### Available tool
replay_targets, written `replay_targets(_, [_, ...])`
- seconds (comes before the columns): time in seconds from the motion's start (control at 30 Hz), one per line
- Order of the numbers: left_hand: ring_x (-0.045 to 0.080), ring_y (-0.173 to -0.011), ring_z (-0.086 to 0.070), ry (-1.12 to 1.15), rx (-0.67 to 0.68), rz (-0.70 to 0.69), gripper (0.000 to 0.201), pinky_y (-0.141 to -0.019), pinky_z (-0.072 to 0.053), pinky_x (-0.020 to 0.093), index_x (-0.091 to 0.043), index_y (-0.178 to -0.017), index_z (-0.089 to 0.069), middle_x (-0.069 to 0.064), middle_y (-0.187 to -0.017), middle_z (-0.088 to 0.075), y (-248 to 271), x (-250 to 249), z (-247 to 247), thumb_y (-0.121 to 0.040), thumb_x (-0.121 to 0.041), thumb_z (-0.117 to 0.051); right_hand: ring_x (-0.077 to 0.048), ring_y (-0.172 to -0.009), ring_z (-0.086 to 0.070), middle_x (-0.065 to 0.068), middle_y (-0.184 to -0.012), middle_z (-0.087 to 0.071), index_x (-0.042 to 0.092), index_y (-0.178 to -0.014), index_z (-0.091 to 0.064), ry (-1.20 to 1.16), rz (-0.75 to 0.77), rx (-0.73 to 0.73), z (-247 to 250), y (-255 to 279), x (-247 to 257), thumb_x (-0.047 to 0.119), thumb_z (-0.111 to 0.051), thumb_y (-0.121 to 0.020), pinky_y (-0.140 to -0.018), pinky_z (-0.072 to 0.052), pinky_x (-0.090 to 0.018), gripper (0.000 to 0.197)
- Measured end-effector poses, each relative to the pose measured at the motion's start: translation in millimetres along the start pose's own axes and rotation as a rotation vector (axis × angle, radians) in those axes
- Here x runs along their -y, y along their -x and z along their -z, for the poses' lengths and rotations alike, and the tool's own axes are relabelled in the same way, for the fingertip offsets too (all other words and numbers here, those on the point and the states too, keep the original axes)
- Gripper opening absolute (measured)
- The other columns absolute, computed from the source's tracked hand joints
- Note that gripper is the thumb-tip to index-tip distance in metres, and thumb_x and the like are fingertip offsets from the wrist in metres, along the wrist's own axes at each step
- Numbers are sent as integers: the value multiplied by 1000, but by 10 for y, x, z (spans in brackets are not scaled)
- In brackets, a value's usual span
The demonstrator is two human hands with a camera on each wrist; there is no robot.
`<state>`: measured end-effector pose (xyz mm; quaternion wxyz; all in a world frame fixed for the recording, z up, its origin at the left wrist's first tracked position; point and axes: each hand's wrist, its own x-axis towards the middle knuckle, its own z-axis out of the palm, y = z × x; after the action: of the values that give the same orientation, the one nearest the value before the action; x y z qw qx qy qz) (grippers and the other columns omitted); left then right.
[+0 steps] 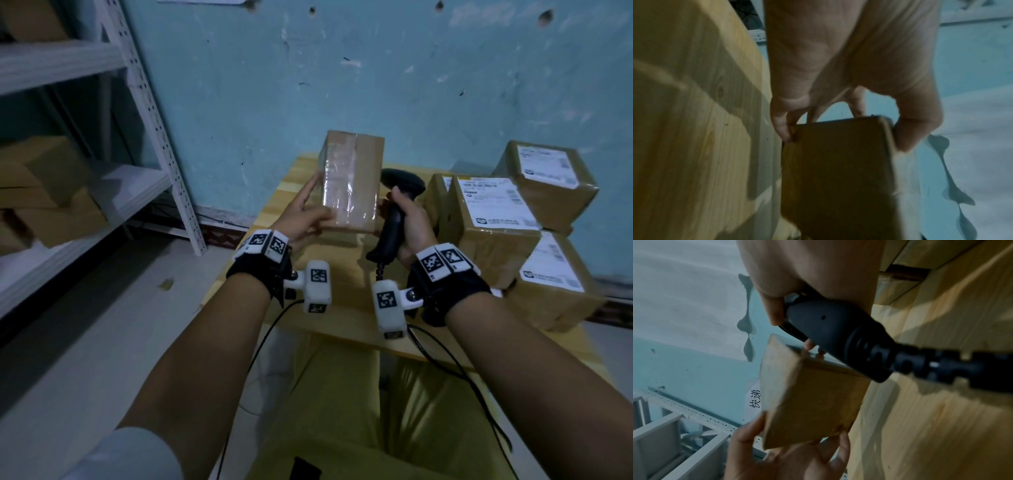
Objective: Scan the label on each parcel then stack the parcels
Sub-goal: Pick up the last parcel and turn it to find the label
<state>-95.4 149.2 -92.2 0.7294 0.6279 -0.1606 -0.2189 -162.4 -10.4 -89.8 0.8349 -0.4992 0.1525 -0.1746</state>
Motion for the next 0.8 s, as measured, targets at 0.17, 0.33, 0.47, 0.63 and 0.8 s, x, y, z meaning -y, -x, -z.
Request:
replay_targets(0.17, [15, -79, -56, 253, -23, 154, 27, -64, -49, 25, -26, -121, -44, 0, -94, -57, 23, -15, -26, -95, -23, -38, -14, -74, -61, -4, -81, -62, 16, -93, -52, -11, 9, 6, 6, -25, 2, 22, -48, -96, -56, -51, -25, 9])
replay_targets(0.33, [20, -87, -59, 369, -5, 226, 29, -79, -43, 30, -17, -104, -54, 3, -91, -65, 4, 61, 23, -93, -34, -33, -15, -83, -62, -11, -103, -63, -3, -114, -57, 21, -8, -24, 2, -31, -16, 26, -50, -95, -65, -55, -28, 35])
replay_targets(0.47, [23, -87, -59, 399, -3, 233, 35, -78, -44, 32, -14, -103, -57, 5, -90, -67, 24, 66, -6, -75, -32, -45, -24, -90, -62, -17, -108, -63, -10, -122, -50, 19, 12, -70, -28, -15, -4, 22, -53, -93, -70, -58, -34, 44])
replay_targets(0.63, [28, -95, -55, 405, -27, 63, 69, -72, -51, 40, -30, -140, -32, 7, -115, -55, -47, 33, -35, -83, 7, -22, -25, -91, -61, -10, -92, -64, 6, -96, -55, -35, 22, -67, 13, -53, -11, 15, -53, -93, -102, -42, -54, 10])
replay_targets(0.8, [24, -94, -55, 209, -86, -16, 67, -74, -49, 36, -23, -147, -24, 11, -119, -52, -108, -46, -70, -86, 2, -33, -23, -88, -61, -9, -90, -64, 6, -95, -56, -29, 32, -69, 28, -21, -27, 15, -52, -93, -102, -42, -52, 10])
